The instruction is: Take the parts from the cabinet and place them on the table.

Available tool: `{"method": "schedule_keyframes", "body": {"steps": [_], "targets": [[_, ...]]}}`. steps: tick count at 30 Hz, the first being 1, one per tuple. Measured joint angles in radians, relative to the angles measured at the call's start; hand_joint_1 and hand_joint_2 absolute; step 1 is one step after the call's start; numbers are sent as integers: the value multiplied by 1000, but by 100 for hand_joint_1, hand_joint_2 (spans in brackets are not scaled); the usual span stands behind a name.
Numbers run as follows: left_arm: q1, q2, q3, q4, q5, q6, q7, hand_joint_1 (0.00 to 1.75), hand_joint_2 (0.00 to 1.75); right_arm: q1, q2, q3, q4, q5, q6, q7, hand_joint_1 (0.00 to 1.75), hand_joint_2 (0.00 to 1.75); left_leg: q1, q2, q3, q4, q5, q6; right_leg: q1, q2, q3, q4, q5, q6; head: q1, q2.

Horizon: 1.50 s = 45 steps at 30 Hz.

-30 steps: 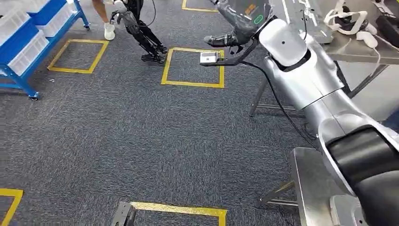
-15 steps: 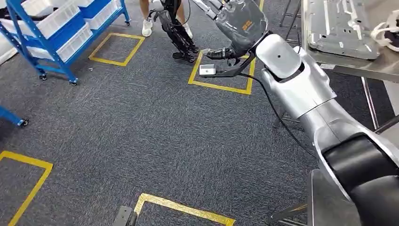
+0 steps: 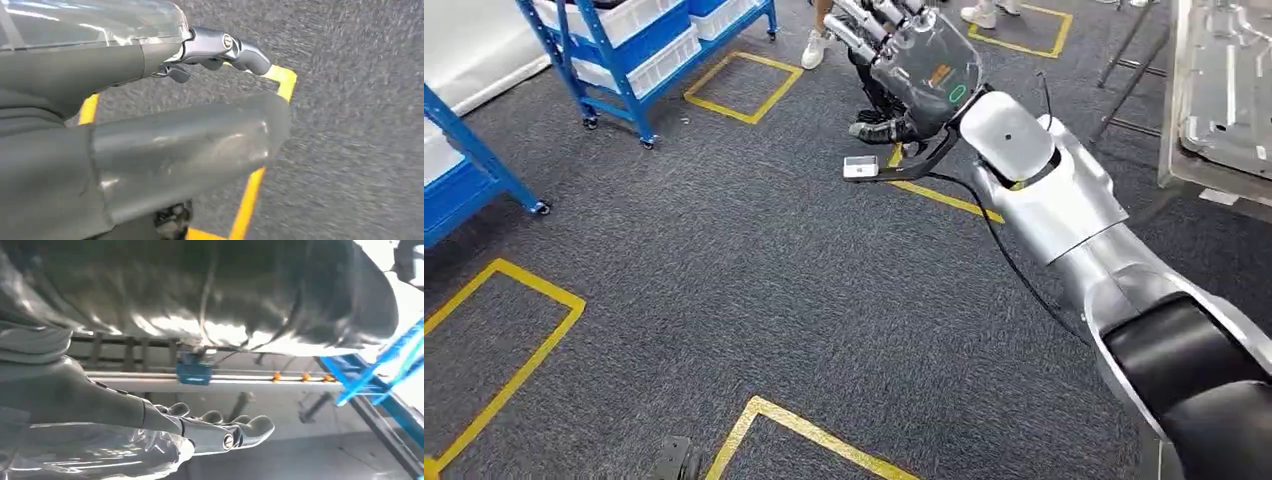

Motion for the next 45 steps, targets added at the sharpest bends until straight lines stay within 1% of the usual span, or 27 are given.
{"method": "schedule_keyframes", "body": {"steps": [2,3,4,8,9,10,11,14,15,17,18,19,20,22,24,26,29,31,33,34,35,38,39,41,42,44,45], "targets": [[0,-1,2,0,1,-2,-2,0,0,2,3,0,1,0,-5,0,0,0,0,-31,2,10,-6,-3,-1,13,57,-149,105,-7,0,0],[0,-2,3,0,1,-3,-3,0,0,1,3,0,1,0,-6,0,0,0,0,-44,3,14,-10,-6,-2,38,94,-234,151,-12,0,0],[0,-5,5,0,3,-4,-3,0,0,2,3,1,2,0,-8,0,0,0,0,-53,-2,15,-12,-11,-5,86,108,-258,137,-13,-1,0],[3,-5,14,0,17,-10,-2,0,0,1,18,6,8,0,-18,-5,0,0,10,-102,-16,11,-5,-34,1,51,121,-287,134,-17,1,0],[7,-1,16,0,18,-10,1,0,0,1,21,6,10,-2,-23,-5,0,0,9,-89,-18,18,-13,-35,-13,36,131,-301,140,-24,0,0],[9,-2,16,0,18,-8,2,0,0,1,25,7,11,-2,-26,-6,0,0,-1,-22,-27,47,-33,-40,-10,27,139,-309,140,-29,-2,0],[7,-2,16,0,17,-8,4,0,0,-2,26,8,13,-3,-27,-7,0,0,1,15,-59,112,-68,-45,-7,11,143,-311,139,-35,-3,0],[8,-2,16,0,12,-3,6,0,0,4,26,10,21,-7,-35,-6,0,0,11,43,-163,308,-138,-57,-2,-32,146,-310,132,-39,-3,0],[12,-2,16,0,10,-3,6,0,0,9,26,12,23,-9,-42,-6,0,0,13,45,-167,309,-124,-60,-2,-45,147,-310,130,-37,-3,0],[16,-2,16,0,9,-3,7,0,0,13,26,13,26,-12,-50,-3,0,0,18,55,-102,180,-45,-62,-2,-69,152,-308,124,-31,-3,0],[16,-1,16,0,9,-3,7,0,0,13,27,13,27,-13,-58,0,0,0,18,79,-50,82,0,-61,-2,-79,156,-306,119,-27,-3,0],[14,-2,16,0,9,-3,6,0,0,13,29,13,29,-16,-65,2,0,0,12,122,-22,23,-4,-62,0,-87,159,-304,113,-21,-3,0],[12,-1,16,0,9,-3,5,0,0,12,30,13,31,-18,-71,3,0,0,2,117,-13,11,-6,-48,8,-95,158,-297,108,-14,-3,0],[10,-1,16,0,9,-3,1,0,0,16,34,13,39,-18,-79,4,0,0,-1,97,-18,17,-8,-35,10,-114,163,-300,106,-6,-1,0],[11,2,17,0,10,-3,0,0,0,18,46,13,41,-18,-80,5,0,0,4,75,-10,9,-4,-18,1,-124,165,-299,94,8,-1,0],[11,1,17,0,10,-3,-3,0,0,17,45,13,44,-19,-82,7,0,0,4,59,-7,5,-3,-8,-5,-31,130,-213,44,9,-1,0],[4,1,17,0,10,-11,-3,0,0,30,45,13,53,-19,-86,8,0,0,1,20,-7,7,-5,0,-2,-1,7,7,-33,9,0,0],[7,3,17,0,11,-27,-1,0,0,38,46,13,61,-19,-95,8,0,0,-1,-10,-6,10,-5,0,-2,1,-7,-6,14,2,-1,0],[7,6,17,0,13,-39,4,0,0,37,51,13,67,-15,-105,14,0,0,-3,-41,-4,12,-6,-1,1,18,59,-170,120,-12,-1,0],[9,6,17,0,13,-42,8,0,0,37,51,13,71,-15,-111,20,0,0,0,-51,-5,12,-6,-2,3,60,92,-251,158,-21,-1,0],[9,7,17,0,12,-44,13,0,0,38,52,13,75,-14,-121,25,0,0,-4,-59,-10,14,-6,-7,-1,90,106,-273,145,-27,-1,0],[18,13,17,0,8,-41,22,0,0,47,61,6,81,-13,-140,28,0,0,11,-92,-17,8,0,-24,8,64,113,-289,142,-25,0,0],[23,18,17,0,8,-39,24,0,0,49,66,3,81,-11,-140,27,0,0,3,-103,-17,6,0,-32,-4,49,121,-304,146,-29,0,0],[31,23,17,0,8,-38,24,0,0,50,64,-7,81,-9,-140,27,0,0,-3,6,-37,59,-40,-41,-4,22,135,-317,150,-37,-1,0],[29,23,17,0,10,-38,23,0,0,51,63,-13,81,-9,-140,27,0,0,2,30,-71,129,-77,-47,-2,7,136,-317,149,-40,-1,0],[28,23,17,0,9,-39,20,0,0,57,62,-18,81,-9,-139,26,0,0,11,42,-146,280,-135,-58,-1,-22,136,-316,146,-42,-1,0],[28,23,17,0,7,-41,18,0,0,64,62,-21,80,-13,-139,25,0,0,14,44,-161,308,-136,-62,-2,-33,136,-316,145,-41,-1,0]]}}
